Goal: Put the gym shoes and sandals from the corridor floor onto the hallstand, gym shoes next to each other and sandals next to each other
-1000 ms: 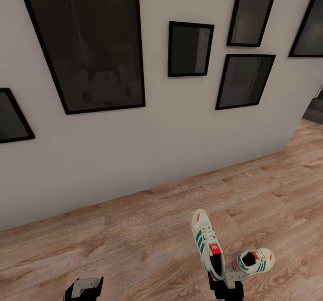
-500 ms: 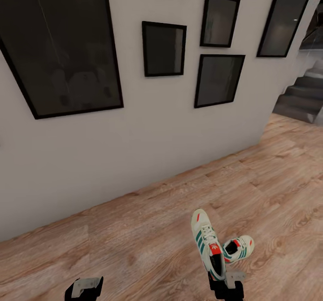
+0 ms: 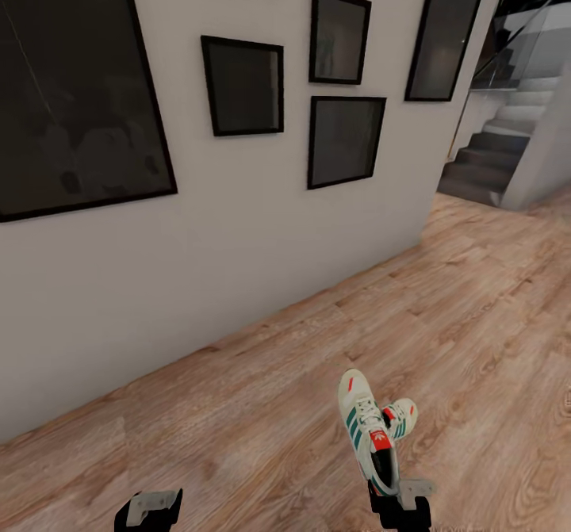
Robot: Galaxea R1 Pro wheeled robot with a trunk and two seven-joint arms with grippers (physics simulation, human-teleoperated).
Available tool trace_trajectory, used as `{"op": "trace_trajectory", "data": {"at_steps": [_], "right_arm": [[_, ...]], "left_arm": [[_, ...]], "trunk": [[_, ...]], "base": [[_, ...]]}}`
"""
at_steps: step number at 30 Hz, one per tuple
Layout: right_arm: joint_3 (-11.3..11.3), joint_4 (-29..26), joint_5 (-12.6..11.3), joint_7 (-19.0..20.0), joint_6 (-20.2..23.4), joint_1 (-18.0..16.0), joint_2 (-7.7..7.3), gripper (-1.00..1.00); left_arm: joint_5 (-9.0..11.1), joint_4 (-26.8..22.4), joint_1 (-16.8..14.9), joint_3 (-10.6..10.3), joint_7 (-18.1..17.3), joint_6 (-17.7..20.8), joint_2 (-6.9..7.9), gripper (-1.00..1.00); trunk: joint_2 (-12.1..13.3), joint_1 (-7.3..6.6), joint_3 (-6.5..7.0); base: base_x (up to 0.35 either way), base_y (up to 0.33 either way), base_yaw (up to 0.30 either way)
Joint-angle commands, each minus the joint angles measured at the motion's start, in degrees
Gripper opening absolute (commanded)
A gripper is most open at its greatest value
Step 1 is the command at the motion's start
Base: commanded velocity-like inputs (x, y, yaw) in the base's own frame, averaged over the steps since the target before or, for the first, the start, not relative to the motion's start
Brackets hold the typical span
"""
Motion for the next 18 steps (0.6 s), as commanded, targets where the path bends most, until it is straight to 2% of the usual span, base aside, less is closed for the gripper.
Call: {"op": "trace_trajectory", "data": {"at_steps": [1,18], "right_arm": [[-0.15,0.06,0.34,-0.14,-0.16,-0.05,0.01,-1.00],[-0.15,0.06,0.34,-0.14,-0.16,-0.05,0.02,-1.00]], "left_arm": [[-0.59,0.02,-0.03,0.49,-0.27,-0.21,-0.04,1.00],[-0.59,0.02,-0.03,0.49,-0.27,-0.21,-0.04,1.00]], "trunk": [[-0.02,-0.01,-0.05],[-0.02,-0.01,-0.05]], "base": [[0.000,0.000,-0.266],[0.000,0.000,-0.266]]}}
